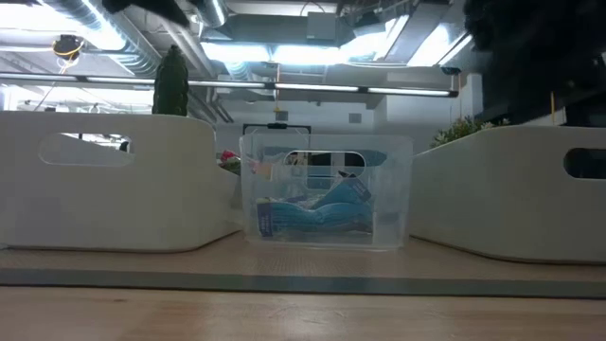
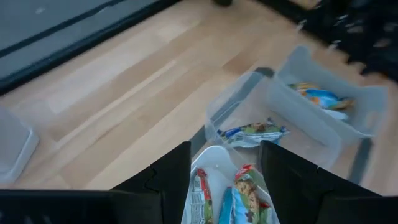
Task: Pick and place Granola Bars by type
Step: Return to Home Position
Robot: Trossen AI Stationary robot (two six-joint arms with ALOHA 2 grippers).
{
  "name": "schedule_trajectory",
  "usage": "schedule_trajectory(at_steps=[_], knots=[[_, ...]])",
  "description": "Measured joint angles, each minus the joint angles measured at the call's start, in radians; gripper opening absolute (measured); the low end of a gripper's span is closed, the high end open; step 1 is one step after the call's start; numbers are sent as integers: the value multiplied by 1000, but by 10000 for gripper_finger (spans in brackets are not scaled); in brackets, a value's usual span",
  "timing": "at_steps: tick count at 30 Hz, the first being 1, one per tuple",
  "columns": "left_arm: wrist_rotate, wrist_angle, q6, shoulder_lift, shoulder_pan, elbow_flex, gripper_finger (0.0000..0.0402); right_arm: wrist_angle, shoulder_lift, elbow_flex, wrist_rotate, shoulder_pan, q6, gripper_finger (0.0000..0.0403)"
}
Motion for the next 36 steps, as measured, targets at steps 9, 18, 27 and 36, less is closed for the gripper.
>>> schedule_trajectory(at_steps=[9,18,27,36], knots=[[28,7,114,-229,-57,27,182,-11,-284,0,438,95,-260,189],[-8,99,387,-368,-56,24,182,-11,-518,1,703,95,-521,164],[403,317,796,-541,140,24,182,-11,-654,1,834,95,-730,163],[508,308,769,-777,257,-212,182,-11,-690,1,877,95,-837,163]])
